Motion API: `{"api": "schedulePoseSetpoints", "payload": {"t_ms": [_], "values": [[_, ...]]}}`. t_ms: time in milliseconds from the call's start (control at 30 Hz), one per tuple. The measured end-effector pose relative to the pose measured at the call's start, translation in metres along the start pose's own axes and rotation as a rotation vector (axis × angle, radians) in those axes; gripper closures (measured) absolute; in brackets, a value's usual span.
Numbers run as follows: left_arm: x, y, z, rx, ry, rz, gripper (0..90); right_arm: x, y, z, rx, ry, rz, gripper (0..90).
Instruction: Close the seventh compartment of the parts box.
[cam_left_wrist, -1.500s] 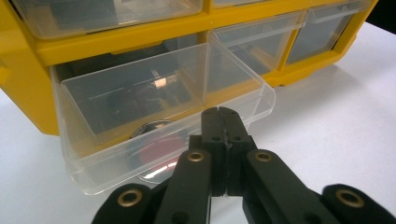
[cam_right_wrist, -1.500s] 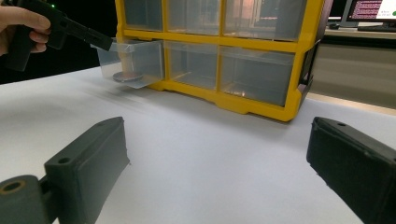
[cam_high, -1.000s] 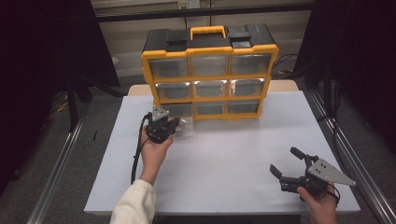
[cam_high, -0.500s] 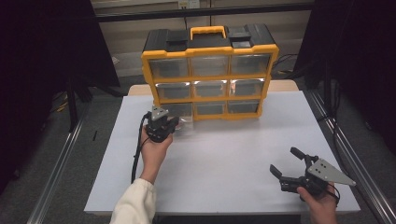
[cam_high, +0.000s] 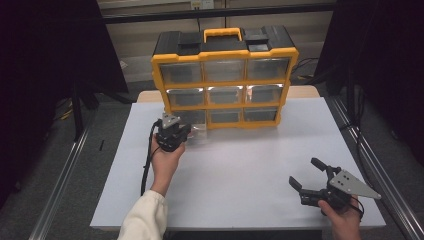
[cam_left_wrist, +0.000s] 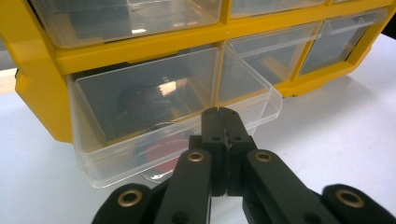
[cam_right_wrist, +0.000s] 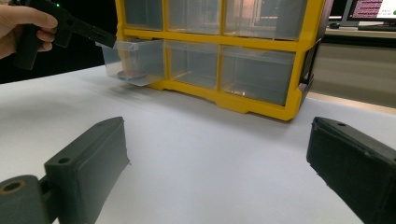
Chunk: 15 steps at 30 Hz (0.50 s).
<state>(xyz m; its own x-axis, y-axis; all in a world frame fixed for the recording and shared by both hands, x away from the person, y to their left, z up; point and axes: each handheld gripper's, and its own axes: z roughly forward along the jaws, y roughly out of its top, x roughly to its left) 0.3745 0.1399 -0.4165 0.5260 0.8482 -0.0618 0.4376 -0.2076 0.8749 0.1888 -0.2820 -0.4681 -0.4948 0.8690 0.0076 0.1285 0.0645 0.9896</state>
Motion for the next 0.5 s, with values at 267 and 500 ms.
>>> {"api": "schedulePoseSetpoints", "payload": {"t_ms": [267, 500], "values": [[0.0007, 0.0002, 0.0007, 0.001, 0.006, 0.006, 90.0, -0.0001, 0.0, -0.0001, 0.0, -0.002, 0.001, 4.7], [0.0008, 0.0002, 0.0016, -0.005, 0.01, 0.0, 90.0, -0.0001, -0.0001, 0.0, 0.001, 0.0, 0.0, 4.7]]}}
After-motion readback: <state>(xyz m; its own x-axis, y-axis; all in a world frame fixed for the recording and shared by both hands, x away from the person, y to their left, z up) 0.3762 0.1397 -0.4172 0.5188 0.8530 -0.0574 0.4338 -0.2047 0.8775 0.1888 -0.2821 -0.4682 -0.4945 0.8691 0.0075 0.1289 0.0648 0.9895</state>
